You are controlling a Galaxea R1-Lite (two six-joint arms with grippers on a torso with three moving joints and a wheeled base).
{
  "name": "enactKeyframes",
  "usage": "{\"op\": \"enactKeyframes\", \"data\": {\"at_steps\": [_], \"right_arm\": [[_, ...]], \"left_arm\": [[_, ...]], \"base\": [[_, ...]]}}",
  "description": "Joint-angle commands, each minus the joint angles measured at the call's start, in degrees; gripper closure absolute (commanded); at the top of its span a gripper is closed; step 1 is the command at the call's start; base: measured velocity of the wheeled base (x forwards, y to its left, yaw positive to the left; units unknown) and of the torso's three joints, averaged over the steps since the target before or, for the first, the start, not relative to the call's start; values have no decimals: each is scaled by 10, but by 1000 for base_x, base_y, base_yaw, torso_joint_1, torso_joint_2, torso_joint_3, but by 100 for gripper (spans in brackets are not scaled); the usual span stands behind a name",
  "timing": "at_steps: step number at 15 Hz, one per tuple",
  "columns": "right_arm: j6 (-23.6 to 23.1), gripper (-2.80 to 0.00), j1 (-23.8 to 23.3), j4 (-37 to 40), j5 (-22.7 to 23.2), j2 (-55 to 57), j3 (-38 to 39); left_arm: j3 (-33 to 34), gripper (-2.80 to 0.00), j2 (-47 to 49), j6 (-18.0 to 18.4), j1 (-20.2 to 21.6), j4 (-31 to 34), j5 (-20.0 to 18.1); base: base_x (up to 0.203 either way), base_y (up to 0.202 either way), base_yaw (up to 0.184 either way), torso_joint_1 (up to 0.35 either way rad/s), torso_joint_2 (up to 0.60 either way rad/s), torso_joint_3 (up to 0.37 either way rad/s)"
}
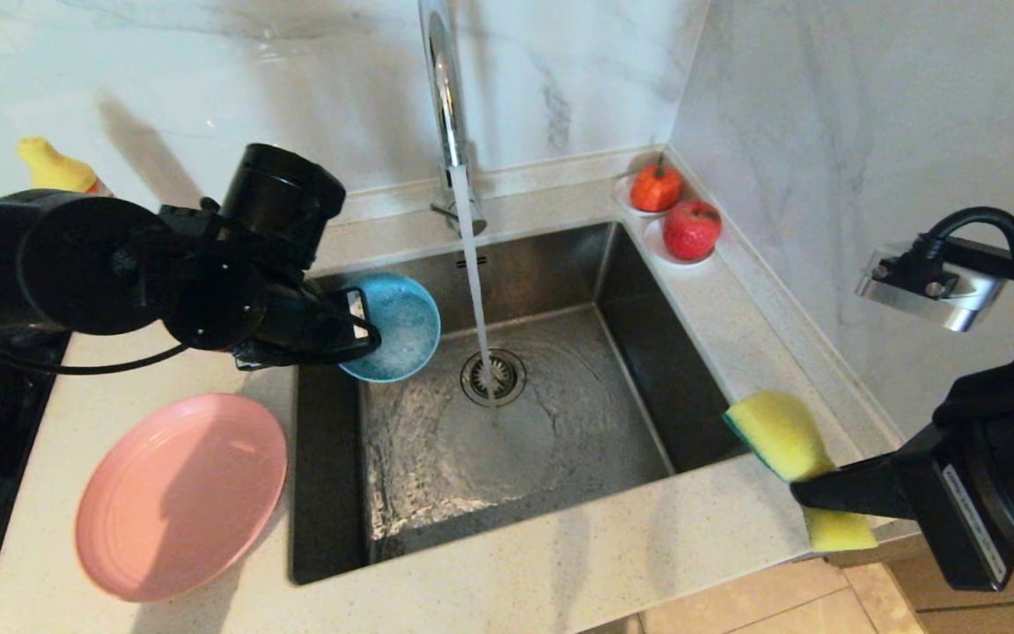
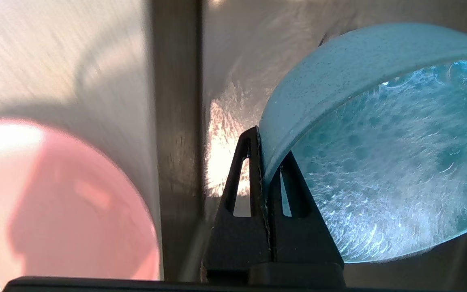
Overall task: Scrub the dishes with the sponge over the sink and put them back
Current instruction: Wash the bowl
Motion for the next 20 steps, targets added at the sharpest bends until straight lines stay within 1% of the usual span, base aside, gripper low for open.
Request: {"op": "enactKeyframes", "data": {"at_steps": [1, 3, 4, 6, 7, 8, 10, 11, 12, 13, 14, 15, 17, 19, 20], "right_arm": [[0, 0, 0, 2, -3, -13, 0], [-2, 0, -1, 4, -5, -16, -3], [-3, 0, -1, 4, -5, -17, -1], [-4, 0, -1, 4, -5, -17, 3], [-3, 0, -1, 3, -4, -16, 3], [-2, 0, -1, 2, 0, -15, 6], [-1, 0, -1, -1, 1, -8, 16], [0, 0, -2, -2, 2, -6, 18], [0, 0, -4, -2, 3, -4, 18], [0, 0, -5, -2, 4, -5, 18], [-1, 0, -11, -2, 9, -3, 19], [-1, 0, -17, -2, 13, -3, 20], [-1, 0, -20, -3, 17, -3, 21], [-1, 0, -21, -2, 18, -5, 23], [-1, 0, -21, -2, 18, -8, 24]], "left_arm": [[28, 0, -63, 17, 2, -43, 15], [31, 0, -84, 38, 2, -72, 31], [34, 0, -95, 41, 2, -86, 32], [56, 0, -112, 64, 2, -129, 33], [76, 0, -117, 78, 2, -175, 32], [98, 0, -123, 104, 2, -232, 30], [142, 0, -128, 180, 1, -372, 27], [167, 0, -128, 208, 1, -434, 23], [188, 0, -129, 228, 1, -477, 15], [204, 0, -130, 235, 1, -500, 5], [218, 0, -131, 235, 1, -513, -5], [229, 0, -131, 234, 1, -540, -16], [255, 0, -131, 235, 2, -615, -38], [259, 0, -135, 238, 2, -671, -43], [260, 0, -142, 239, 2, -675, -45]], "base": [[0, 0, 0, 0, 0, 0], [0, 0, 0, 0, 0, 0], [0, 0, 0, 0, 0, 0], [0, 0, 0, 0, 0, 0], [0, 0, 0, 0, 0, 0], [0, 0, 0, 0, 0, 0], [0, 0, 0, 0, 0, 0], [0, 0, 0, 0, 0, 0], [0, 0, 0, 0, 0, 0], [0, 0, 0, 0, 0, 0], [0, 0, 0, 0, 0, 0], [0, 0, 0, 0, 0, 0], [0, 0, 0, 0, 0, 0], [0, 0, 0, 0, 0, 0], [0, 0, 0, 0, 0, 0]]}}
